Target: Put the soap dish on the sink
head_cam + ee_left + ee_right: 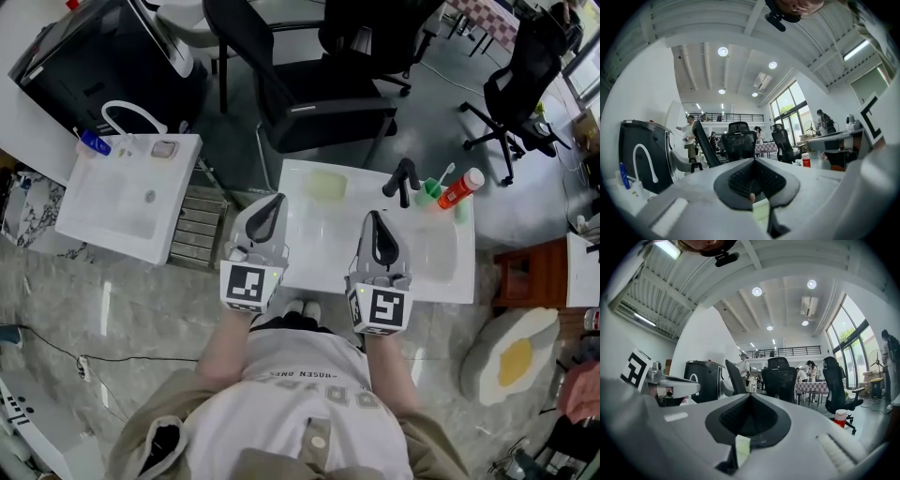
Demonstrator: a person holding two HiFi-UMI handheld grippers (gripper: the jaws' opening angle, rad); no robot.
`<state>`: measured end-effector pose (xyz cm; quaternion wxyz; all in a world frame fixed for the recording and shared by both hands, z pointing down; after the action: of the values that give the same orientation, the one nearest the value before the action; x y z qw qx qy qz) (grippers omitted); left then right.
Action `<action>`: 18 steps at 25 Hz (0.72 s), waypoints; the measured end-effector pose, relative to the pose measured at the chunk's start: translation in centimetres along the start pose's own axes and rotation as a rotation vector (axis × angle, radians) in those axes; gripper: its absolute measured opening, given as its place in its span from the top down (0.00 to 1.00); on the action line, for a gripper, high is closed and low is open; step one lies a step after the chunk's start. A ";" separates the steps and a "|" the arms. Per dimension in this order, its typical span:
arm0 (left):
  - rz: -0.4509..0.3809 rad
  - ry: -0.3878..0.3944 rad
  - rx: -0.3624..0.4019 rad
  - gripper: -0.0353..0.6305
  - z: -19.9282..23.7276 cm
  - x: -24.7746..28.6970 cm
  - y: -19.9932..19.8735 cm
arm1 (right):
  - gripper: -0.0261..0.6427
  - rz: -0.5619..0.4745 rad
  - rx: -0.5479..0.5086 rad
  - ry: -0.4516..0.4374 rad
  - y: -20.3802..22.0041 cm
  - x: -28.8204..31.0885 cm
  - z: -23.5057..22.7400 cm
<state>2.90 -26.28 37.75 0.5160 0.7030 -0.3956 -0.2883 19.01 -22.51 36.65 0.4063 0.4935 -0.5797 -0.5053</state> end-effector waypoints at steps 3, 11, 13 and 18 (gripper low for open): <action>-0.005 0.020 0.034 0.94 -0.1 0.3 0.3 | 0.96 0.007 -0.010 0.000 0.2 0.1 0.1; 0.007 0.022 -0.025 0.94 -0.2 0.4 0.7 | 0.96 0.011 0.004 0.016 0.2 0.2 -0.5; 0.002 0.028 0.005 0.94 0.0 0.3 0.8 | 0.96 0.011 0.003 0.012 0.2 0.2 -0.5; -0.011 0.022 0.003 0.94 0.8 0.0 0.1 | 0.96 0.000 -0.007 0.006 -0.2 0.4 -0.3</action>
<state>2.27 -26.68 37.57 0.5175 0.7092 -0.3863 -0.2828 19.27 -22.93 36.52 0.4097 0.4936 -0.5768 -0.5057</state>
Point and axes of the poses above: the fingertips, and each gripper's own axes: x forward along the fingers, z to its left, y out of its underside, the point moved 1 cm from there along -x, backward along the fingers, and after that the axes turned 12 degrees about x, right-handed, at the moved point
